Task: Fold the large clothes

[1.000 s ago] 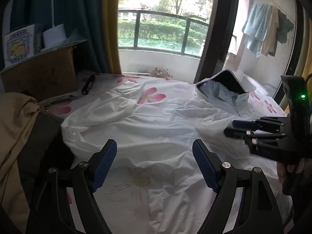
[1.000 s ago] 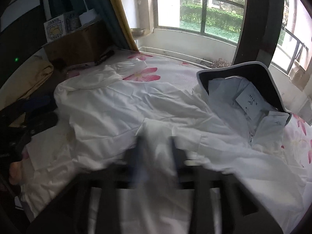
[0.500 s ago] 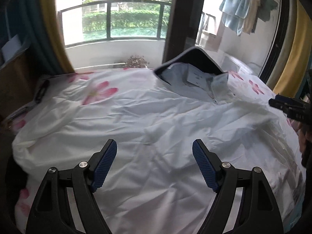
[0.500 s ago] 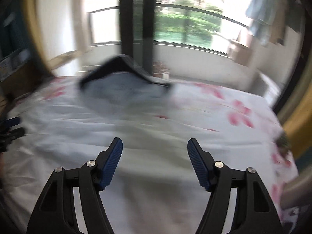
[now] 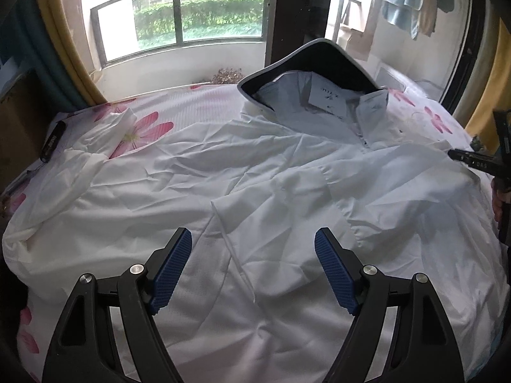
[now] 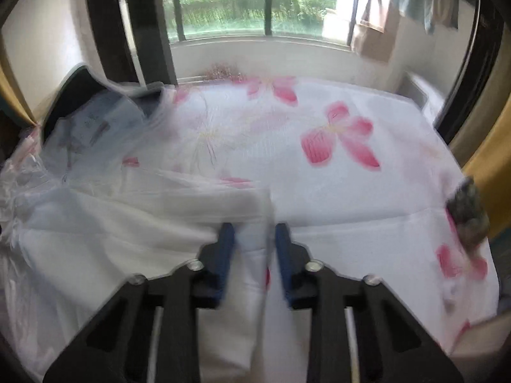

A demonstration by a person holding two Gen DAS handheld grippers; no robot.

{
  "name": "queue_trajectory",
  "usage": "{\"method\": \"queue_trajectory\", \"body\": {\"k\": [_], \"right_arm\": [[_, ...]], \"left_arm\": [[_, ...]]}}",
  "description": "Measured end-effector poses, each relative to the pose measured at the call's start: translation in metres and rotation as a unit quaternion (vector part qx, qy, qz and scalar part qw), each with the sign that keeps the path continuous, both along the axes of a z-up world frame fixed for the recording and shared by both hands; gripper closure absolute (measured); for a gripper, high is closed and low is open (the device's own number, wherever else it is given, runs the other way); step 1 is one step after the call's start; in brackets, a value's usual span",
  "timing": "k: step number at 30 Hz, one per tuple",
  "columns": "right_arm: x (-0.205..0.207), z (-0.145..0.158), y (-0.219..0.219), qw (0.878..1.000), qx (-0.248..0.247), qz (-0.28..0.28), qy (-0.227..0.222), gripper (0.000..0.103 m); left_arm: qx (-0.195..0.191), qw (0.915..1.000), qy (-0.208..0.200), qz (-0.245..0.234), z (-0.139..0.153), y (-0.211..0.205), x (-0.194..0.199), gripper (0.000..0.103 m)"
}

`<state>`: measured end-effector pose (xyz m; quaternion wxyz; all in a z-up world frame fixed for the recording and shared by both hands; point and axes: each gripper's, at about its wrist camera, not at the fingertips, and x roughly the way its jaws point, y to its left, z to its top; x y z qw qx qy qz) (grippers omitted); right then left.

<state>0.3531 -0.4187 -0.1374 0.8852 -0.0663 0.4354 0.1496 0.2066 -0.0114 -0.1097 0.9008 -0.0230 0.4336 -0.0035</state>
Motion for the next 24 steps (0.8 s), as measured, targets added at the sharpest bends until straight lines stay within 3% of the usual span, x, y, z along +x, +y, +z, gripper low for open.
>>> {"method": "queue_trajectory", "body": {"k": [1, 3, 6, 17, 18, 20, 21, 24], "right_arm": [[-0.001, 0.0, 0.005, 1.0, 0.0, 0.011, 0.0, 0.101], [0.0, 0.001, 0.011, 1.0, -0.015, 0.016, -0.005, 0.101], [0.005, 0.003, 0.008, 1.0, -0.022, 0.006, -0.017, 0.101], [0.0, 0.013, -0.002, 0.998, -0.04, -0.042, -0.028, 0.098], [-0.003, 0.014, -0.002, 0.998, -0.04, -0.041, -0.026, 0.093], [-0.016, 0.012, 0.002, 0.999, -0.045, -0.027, -0.01, 0.073], [-0.02, 0.009, 0.004, 0.999, -0.048, -0.024, -0.005, 0.057], [-0.038, 0.0, 0.008, 0.997, -0.067, -0.025, -0.004, 0.053]], "left_arm": [[0.001, 1.0, 0.001, 0.001, -0.001, -0.001, 0.002, 0.021], [0.003, 1.0, 0.003, 0.001, -0.003, -0.002, 0.005, 0.022], [0.009, 0.9999, 0.011, -0.003, -0.007, -0.006, 0.011, 0.032], [-0.01, 0.9999, 0.006, 0.003, -0.01, 0.005, 0.011, 0.033], [-0.012, 0.9999, 0.002, 0.004, -0.008, 0.006, 0.01, 0.033], [-0.017, 0.9998, -0.005, 0.005, -0.005, 0.011, 0.006, 0.033], [-0.019, 0.9998, -0.009, 0.006, -0.003, 0.013, 0.004, 0.033], [-0.023, 0.9996, -0.017, 0.005, 0.0, 0.019, -0.001, 0.033]]}}
